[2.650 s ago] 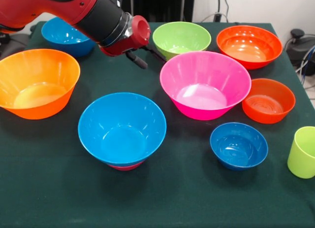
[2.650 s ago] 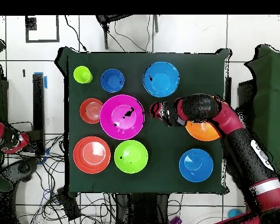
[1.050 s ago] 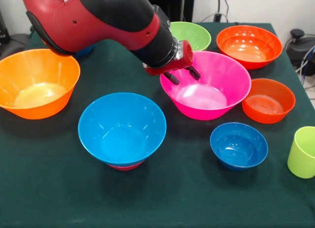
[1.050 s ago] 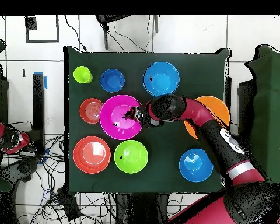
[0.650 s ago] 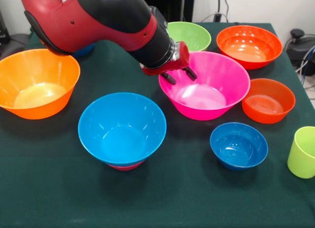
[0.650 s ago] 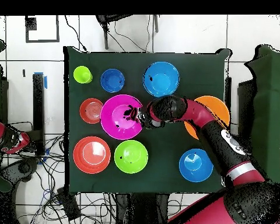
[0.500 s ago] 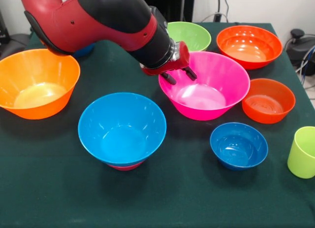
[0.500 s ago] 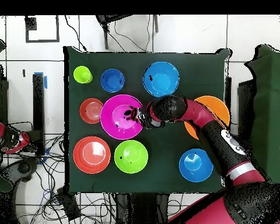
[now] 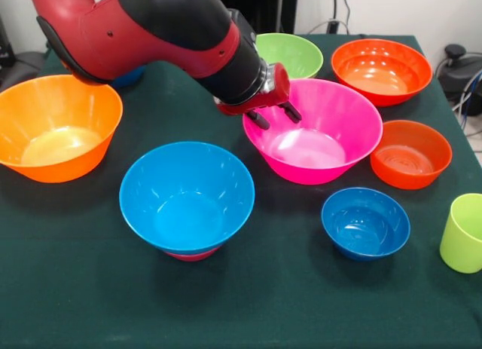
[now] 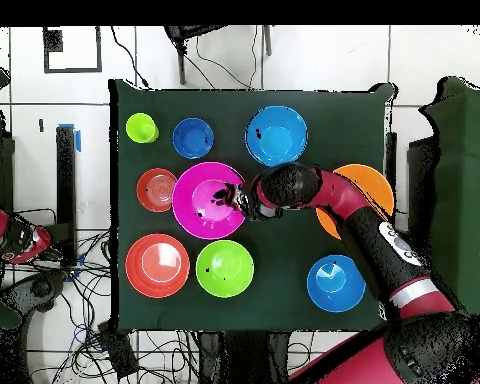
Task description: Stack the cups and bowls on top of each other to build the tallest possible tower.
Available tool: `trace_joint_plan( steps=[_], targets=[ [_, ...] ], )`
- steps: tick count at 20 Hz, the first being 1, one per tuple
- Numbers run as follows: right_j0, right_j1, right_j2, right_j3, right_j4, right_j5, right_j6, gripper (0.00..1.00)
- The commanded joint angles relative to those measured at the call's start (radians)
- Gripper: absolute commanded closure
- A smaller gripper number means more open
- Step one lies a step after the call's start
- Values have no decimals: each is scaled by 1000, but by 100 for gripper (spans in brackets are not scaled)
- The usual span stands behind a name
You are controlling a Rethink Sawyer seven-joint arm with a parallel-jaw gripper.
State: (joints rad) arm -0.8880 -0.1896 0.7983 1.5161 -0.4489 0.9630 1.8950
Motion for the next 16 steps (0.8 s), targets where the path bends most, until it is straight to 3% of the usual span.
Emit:
trace_joint_plan(
  steps=[1, 16],
  targets=[
    [13, -38, -25, -52, 15, -23, -60, 0],
    [12, -73, -36, -56, 37, 29, -96, 0]
  ],
)
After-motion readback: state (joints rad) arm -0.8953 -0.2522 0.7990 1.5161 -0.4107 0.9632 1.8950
